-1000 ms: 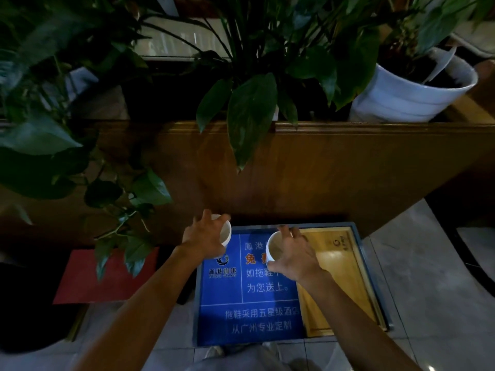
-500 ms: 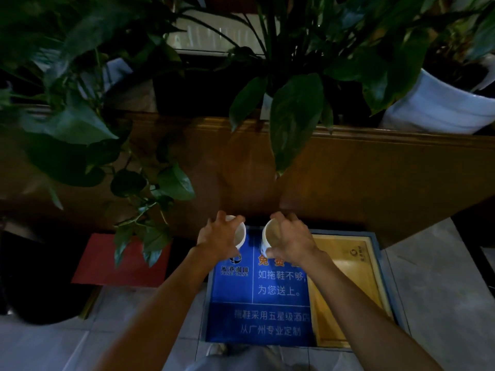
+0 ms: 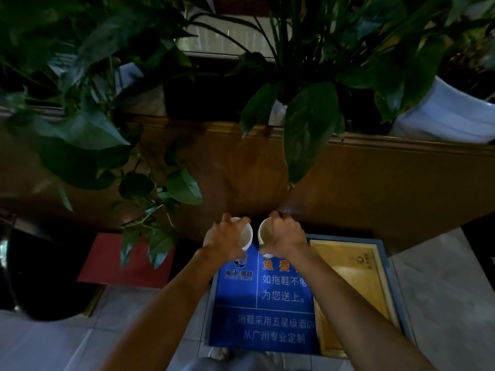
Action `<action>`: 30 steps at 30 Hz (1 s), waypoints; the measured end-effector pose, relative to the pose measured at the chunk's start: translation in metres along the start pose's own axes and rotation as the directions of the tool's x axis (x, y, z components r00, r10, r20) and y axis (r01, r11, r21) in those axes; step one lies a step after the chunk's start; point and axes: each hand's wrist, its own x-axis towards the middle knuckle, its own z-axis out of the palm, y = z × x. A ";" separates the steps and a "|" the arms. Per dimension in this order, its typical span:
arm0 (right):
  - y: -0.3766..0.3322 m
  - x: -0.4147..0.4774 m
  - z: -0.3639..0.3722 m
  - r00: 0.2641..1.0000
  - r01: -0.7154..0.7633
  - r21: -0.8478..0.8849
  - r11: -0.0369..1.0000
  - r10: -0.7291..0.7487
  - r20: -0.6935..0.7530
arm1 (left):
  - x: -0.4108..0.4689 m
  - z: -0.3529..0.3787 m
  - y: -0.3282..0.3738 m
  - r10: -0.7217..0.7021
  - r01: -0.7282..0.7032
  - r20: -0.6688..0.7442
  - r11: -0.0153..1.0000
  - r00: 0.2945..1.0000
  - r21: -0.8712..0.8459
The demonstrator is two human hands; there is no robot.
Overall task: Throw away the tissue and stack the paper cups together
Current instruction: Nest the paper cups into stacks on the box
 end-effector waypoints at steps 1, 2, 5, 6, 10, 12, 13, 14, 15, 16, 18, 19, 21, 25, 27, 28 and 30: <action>0.000 0.000 0.001 1.000 -0.014 0.003 1.000 0.014 -0.002 | 0.000 0.000 0.001 -0.002 0.002 -0.006 1.000 1.000 -0.001; 0.001 0.000 0.002 1.000 -0.027 0.005 1.000 0.027 -0.005 | 0.001 0.001 0.002 -0.003 0.003 -0.009 1.000 1.000 0.001; 0.001 0.000 0.004 0.998 -0.067 0.013 0.998 0.067 -0.012 | 0.001 0.002 0.003 -0.006 0.006 -0.007 1.000 1.000 0.016; 0.001 0.000 0.004 0.997 -0.083 0.018 0.996 0.083 -0.011 | 0.001 0.003 0.002 -0.006 0.006 -0.006 1.000 1.000 0.020; 0.002 -0.001 0.007 0.990 -0.137 0.041 0.990 0.138 -0.011 | 0.000 0.006 -0.002 0.011 -0.011 -0.018 1.000 1.000 0.026; 0.003 -0.003 0.010 0.991 -0.137 0.035 0.990 0.137 -0.008 | 0.001 0.006 -0.004 0.017 -0.016 -0.022 1.000 1.000 0.024; 0.003 -0.003 0.011 0.991 -0.133 0.037 0.990 0.133 -0.010 | 0.001 0.006 -0.004 0.018 -0.018 -0.023 1.000 1.000 0.022; 0.004 -0.004 0.012 0.992 -0.127 0.042 0.991 0.128 -0.013 | 0.001 0.006 -0.004 0.020 -0.019 -0.024 1.000 1.000 0.019; 0.004 -0.004 0.013 0.992 -0.122 0.047 0.991 0.123 -0.016 | 0.000 0.007 -0.005 0.020 -0.020 -0.027 1.000 0.999 0.016; 0.004 -0.004 0.014 0.993 -0.119 0.050 0.992 0.120 -0.018 | 0.000 0.008 -0.005 0.021 -0.021 -0.030 1.000 0.999 0.014; 0.003 -0.005 0.015 0.993 -0.119 0.050 0.992 0.120 -0.017 | -0.001 0.009 -0.006 0.022 -0.021 -0.033 1.000 0.999 0.008; 0.003 -0.005 0.015 0.992 -0.124 0.052 0.991 0.125 -0.016 | -0.001 0.010 -0.006 0.022 -0.022 -0.034 1.000 0.999 0.003; 0.002 -0.006 0.016 0.992 -0.126 0.062 0.990 0.127 -0.016 | -0.002 0.012 -0.006 0.023 -0.023 -0.043 1.000 0.999 0.005; 0.003 -0.008 0.019 0.993 -0.114 0.067 0.991 0.115 -0.012 | -0.003 0.015 -0.007 0.024 -0.023 -0.057 1.000 0.998 0.018; 0.003 -0.009 0.020 0.994 -0.105 0.067 0.992 0.106 -0.011 | -0.003 0.015 -0.006 0.025 -0.024 -0.061 1.000 0.998 0.019; 0.004 -0.010 0.020 0.995 -0.100 0.063 0.993 0.101 -0.012 | -0.004 0.015 -0.006 0.024 -0.023 -0.060 1.000 0.998 0.019; 0.005 -0.011 0.019 0.996 -0.091 0.059 0.994 0.092 -0.011 | -0.004 0.015 -0.007 0.027 -0.026 -0.058 0.999 0.998 0.019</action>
